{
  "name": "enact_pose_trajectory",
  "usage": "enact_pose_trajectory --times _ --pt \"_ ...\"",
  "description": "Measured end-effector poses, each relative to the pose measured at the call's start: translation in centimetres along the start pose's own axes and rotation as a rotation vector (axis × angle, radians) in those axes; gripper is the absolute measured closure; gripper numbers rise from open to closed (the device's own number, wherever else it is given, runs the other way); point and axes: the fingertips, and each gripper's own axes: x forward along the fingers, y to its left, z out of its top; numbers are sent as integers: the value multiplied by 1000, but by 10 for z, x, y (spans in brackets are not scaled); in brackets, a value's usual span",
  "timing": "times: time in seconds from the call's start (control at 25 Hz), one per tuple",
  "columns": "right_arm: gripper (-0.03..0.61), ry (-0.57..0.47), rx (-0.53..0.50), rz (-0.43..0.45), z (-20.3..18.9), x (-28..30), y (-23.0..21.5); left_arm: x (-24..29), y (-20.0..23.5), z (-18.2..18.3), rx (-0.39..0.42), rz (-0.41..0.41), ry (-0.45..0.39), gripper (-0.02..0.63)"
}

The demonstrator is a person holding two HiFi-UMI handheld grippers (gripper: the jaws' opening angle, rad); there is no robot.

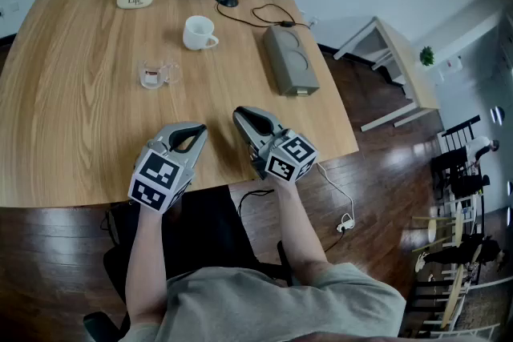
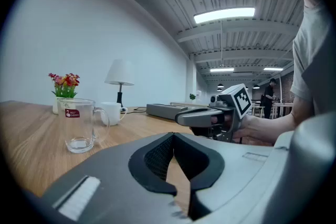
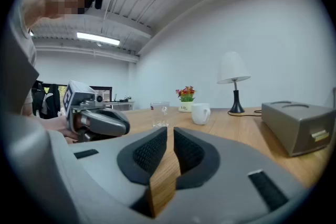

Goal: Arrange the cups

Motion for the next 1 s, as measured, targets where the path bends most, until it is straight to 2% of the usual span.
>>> enact_pose_trajectory --times 0.08,0.16,0.2,0.32,0.36,0.48,0.64,0.68,0.72,0.96,1.0 --pt "497 -4 -7 -74 -1 9 -17 -4 0 -2 2 -5 4 604" --pt "483 7 -9 -123 -3 22 -37 -8 1 -2 7 -8 8 604" --pt "442 16 -5 -129 -4 31 -48 -9 1 -3 8 -8 10 604" --pt "435 39 11 -123 -1 61 -84 -8 2 -4 9 -8 11 604" --pt "386 44 7 -122 2 71 -94 -7 2 -4 8 -8 11 604" --pt "342 71 -56 -107 14 101 -110 -7 1 -5 8 -11 12 604" --pt "345 144 -200 -97 20 145 -120 -7 1 -6 9 -9 10 604" --pt "373 162 -230 -97 18 153 -123 -7 1 -6 8 -9 10 604" --pt "396 180 -251 -94 16 161 -127 -7 1 -6 8 -9 10 604" --pt "417 266 -325 -6 4 192 -128 -8 1 -8 6 -11 10 604" --pt "463 277 -344 6 4 194 -126 -8 1 -9 7 -11 11 604"
